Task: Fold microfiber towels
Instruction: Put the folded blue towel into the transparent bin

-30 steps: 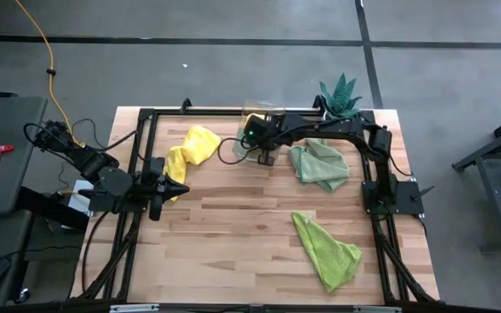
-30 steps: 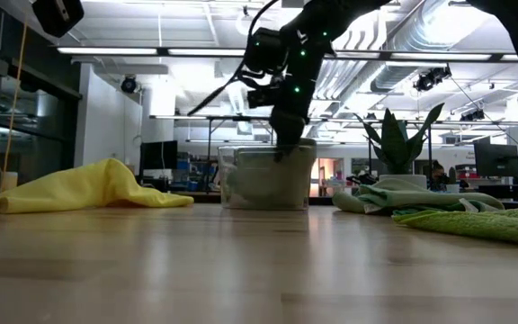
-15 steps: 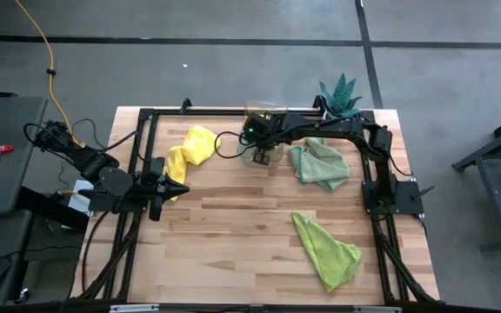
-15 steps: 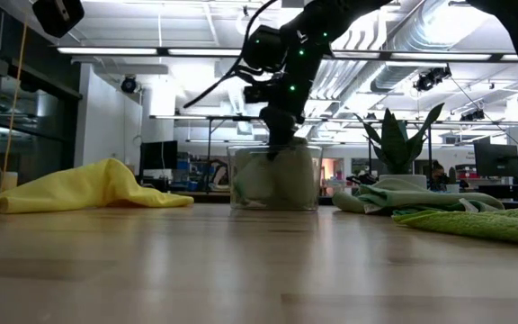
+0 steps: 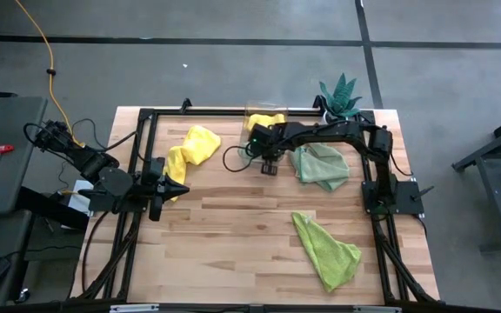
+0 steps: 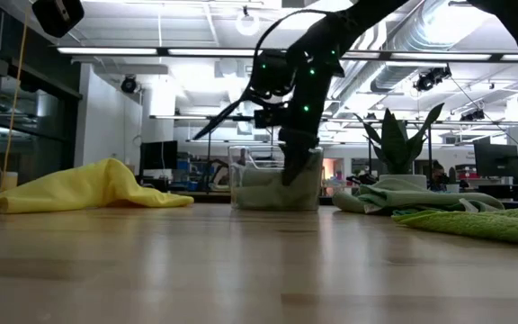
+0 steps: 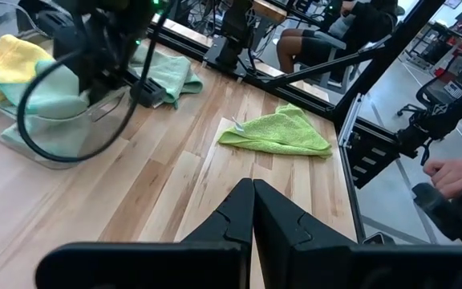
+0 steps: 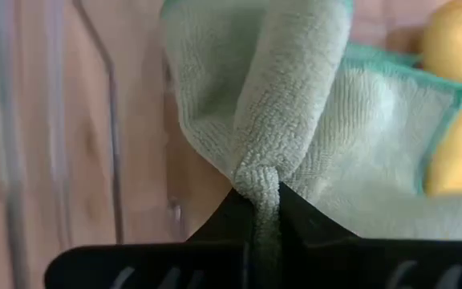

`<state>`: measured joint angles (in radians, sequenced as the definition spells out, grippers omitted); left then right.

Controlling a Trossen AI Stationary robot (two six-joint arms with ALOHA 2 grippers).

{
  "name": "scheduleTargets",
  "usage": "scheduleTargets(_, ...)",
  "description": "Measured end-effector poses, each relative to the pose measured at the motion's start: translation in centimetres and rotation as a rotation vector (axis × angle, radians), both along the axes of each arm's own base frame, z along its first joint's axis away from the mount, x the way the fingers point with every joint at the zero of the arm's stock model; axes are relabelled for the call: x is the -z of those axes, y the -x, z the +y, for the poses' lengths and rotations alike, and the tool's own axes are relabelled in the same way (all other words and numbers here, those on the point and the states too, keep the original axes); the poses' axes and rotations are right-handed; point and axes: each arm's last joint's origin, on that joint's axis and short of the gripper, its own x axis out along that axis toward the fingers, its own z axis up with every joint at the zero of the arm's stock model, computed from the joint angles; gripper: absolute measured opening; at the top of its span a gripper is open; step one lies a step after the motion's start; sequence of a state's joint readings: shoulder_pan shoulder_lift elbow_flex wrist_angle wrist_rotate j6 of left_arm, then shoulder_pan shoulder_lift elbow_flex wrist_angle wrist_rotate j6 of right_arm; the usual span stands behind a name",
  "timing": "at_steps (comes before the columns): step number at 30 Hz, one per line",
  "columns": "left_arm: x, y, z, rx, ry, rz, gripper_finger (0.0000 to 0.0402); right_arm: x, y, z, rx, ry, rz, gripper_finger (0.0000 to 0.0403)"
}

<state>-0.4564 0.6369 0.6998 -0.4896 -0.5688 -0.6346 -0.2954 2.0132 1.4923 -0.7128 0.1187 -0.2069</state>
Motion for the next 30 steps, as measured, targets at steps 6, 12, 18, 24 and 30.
scheduleTargets(6, 0.0, 0.0, 0.0, 0.000, -0.001, 0.000, 0.0000, 0.1, -0.1, 0.3, 0.015, -0.046, -0.018, 0.0009)
scheduleTargets(12, 0.0, 0.0, 0.0, -0.001, -0.001, 0.000, 0.0000, 0.1, -0.2, 0.4, 0.083, -0.104, -0.053, 0.0045)
scheduleTargets(18, 0.0, 0.0, 0.0, -0.002, -0.002, 0.000, 0.0000, 0.0, -0.3, 0.7, 0.059, -0.189, -0.073, 0.0115)
scheduleTargets(24, 0.0, 0.0, 0.0, -0.002, -0.004, 0.001, 0.0000, -1.4, 0.2, 0.9, -0.015, -0.244, -0.106, 0.0182)
scheduleTargets(30, 0.1, 0.0, 0.0, -0.002, -0.007, 0.009, 0.0000, -3.1, 1.1, 0.4, -0.038, -0.227, -0.118, 0.0193)
